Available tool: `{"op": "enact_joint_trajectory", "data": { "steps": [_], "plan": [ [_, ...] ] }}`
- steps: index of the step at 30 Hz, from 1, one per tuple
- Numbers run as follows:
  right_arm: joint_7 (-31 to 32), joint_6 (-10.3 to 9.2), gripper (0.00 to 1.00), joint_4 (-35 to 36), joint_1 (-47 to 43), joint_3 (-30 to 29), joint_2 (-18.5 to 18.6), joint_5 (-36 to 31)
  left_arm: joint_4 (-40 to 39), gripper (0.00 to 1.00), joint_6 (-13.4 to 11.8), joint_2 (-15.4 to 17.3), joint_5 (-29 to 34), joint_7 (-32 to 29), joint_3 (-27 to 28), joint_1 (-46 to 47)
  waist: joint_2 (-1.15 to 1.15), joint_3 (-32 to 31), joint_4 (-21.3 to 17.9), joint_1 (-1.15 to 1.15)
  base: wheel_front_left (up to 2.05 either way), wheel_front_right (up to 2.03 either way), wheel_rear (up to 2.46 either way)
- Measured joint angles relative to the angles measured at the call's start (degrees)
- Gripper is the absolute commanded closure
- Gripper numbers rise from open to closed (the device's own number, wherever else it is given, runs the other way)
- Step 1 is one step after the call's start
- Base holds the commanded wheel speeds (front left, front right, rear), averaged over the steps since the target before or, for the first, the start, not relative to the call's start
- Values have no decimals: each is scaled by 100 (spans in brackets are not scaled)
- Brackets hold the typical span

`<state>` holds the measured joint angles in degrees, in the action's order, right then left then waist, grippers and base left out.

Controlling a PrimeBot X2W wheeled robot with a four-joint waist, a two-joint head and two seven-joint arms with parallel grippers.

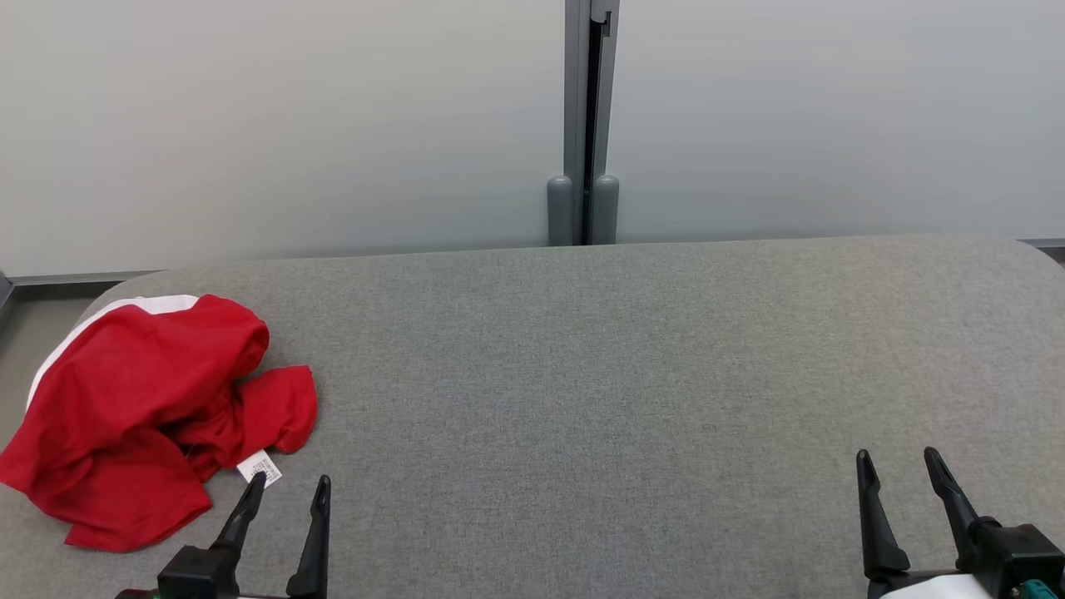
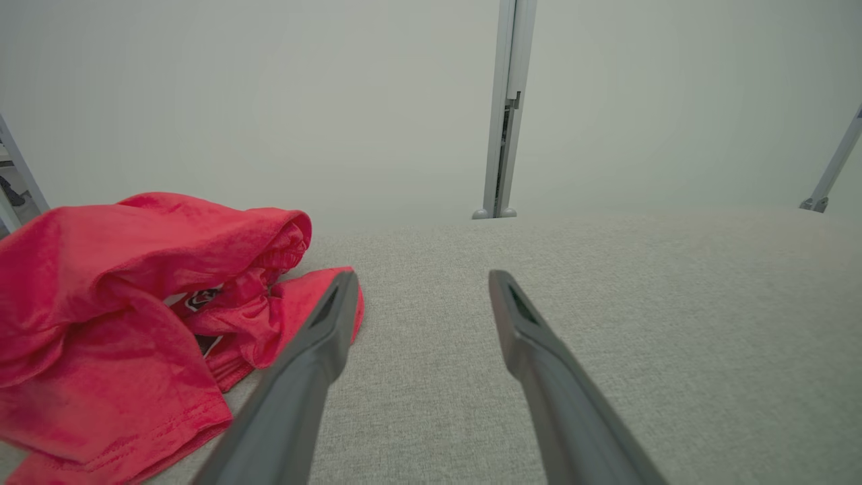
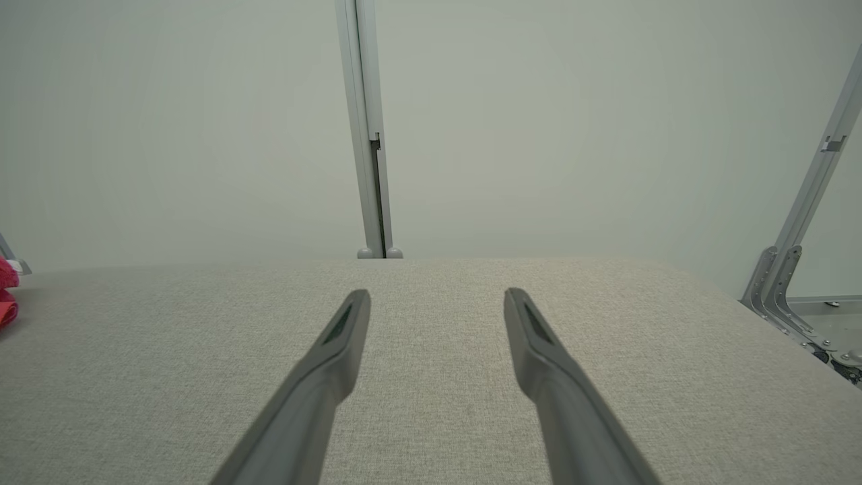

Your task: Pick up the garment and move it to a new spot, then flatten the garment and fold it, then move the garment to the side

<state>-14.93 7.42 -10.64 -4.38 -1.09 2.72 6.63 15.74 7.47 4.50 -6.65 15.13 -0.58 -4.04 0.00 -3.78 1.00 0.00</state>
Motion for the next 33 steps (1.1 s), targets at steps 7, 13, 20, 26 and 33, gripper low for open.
{"op": "enact_joint_trajectory", "data": {
  "steps": [7, 13, 20, 26, 33],
  "plan": [
    [0, 0, 0, -14, -3, 2, 0, 16, -5, 0, 2, -11, 3, 1, 18, -24, 0, 3, 4, 0, 0, 0, 0],
    [0, 0, 0, -36, -3, 9, 0, 44, -5, 0, 2, -21, 4, 1, 43, -24, 0, 13, 5, 0, 0, 0, 0],
    [-1, 1, 0, -33, -21, -11, 1, 46, -4, 0, 2, -27, 9, 0, 34, -23, 0, 4, 73, 0, 0, 0, 0],
    [-7, 1, 0, -7, -130, -10, 1, 52, -1, 0, 2, -37, 1, 1, 56, 13, 0, -18, 390, 0, 0, 0, 0],
    [-8, 1, 0, -34, -179, 202, 0, 137, 19, 0, 2, -47, 2, 1, 174, -55, 0, -74, 1075, 0, 0, 0, 0]
  ]
}}
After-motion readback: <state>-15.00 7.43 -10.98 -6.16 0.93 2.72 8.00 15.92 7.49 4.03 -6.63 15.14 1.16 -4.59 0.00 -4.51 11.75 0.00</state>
